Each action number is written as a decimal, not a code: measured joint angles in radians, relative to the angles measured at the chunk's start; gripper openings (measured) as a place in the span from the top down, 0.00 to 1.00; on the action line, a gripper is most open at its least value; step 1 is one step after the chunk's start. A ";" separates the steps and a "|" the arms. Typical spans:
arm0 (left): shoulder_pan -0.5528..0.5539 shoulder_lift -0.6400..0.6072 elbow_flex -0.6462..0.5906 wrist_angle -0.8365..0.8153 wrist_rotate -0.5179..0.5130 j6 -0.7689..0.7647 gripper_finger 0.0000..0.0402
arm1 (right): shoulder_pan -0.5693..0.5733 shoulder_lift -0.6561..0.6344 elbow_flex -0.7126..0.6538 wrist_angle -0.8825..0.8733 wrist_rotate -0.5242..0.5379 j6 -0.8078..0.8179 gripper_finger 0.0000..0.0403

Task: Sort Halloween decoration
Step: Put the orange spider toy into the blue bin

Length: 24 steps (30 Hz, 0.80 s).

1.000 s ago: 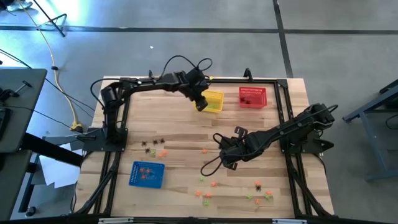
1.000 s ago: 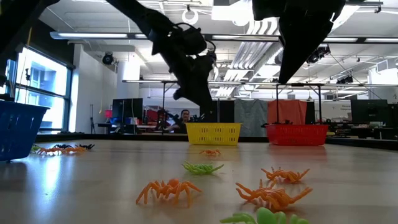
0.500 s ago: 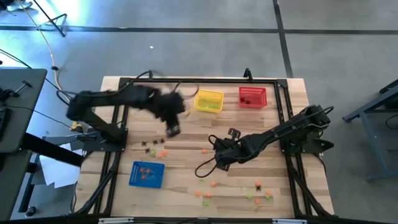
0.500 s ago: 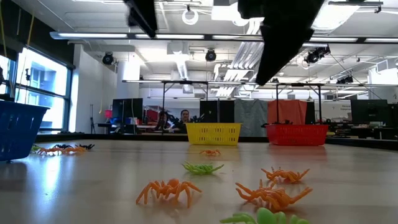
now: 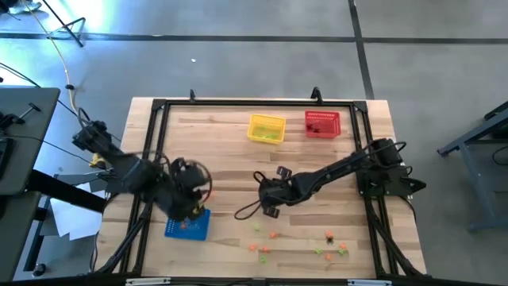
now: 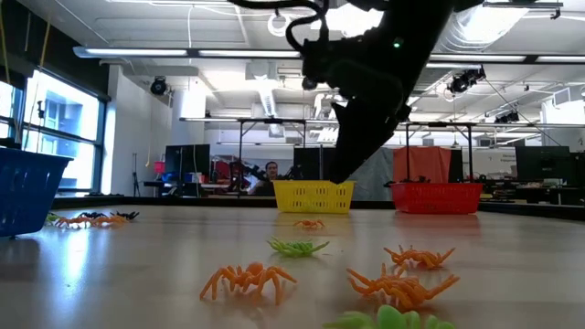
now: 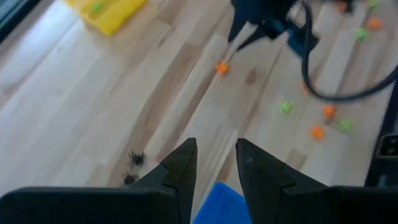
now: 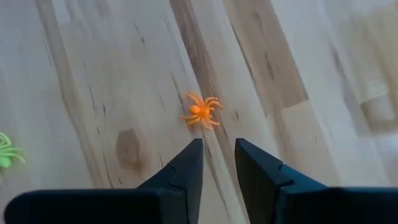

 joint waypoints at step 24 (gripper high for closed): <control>-0.190 0.002 -0.148 0.002 -0.039 -0.261 0.75 | -0.114 0.166 0.006 0.149 -0.179 -0.050 0.58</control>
